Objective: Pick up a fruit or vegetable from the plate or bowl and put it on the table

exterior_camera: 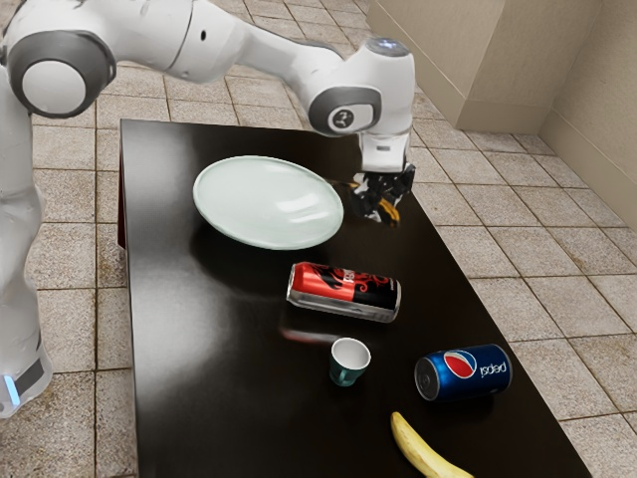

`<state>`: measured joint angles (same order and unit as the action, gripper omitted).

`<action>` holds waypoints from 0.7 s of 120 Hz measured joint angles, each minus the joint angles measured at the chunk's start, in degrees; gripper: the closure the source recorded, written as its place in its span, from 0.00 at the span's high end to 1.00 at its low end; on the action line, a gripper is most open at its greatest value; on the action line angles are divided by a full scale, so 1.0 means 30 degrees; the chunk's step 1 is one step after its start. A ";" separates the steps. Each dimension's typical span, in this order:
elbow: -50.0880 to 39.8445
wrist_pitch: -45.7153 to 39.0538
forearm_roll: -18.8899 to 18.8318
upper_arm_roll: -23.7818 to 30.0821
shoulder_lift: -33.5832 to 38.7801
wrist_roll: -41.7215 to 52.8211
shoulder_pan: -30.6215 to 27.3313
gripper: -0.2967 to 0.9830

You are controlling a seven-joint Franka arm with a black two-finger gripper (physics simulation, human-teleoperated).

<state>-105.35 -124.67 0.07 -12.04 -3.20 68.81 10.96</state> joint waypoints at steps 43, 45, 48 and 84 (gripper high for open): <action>0.1959 -0.0101 0.0096 0.0324 -0.1683 -0.0200 -0.0676 0.35; 0.1936 -0.0097 0.0169 0.0317 -0.1692 -0.0206 -0.0678 0.39; 0.1921 -0.0089 0.0259 0.0309 -0.1696 -0.0213 -0.0754 0.44; 0.2146 -0.0388 0.2170 0.0878 -0.1007 -0.0729 -0.0925 0.73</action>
<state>-98.91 -125.84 6.58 -9.41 -6.22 66.62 8.18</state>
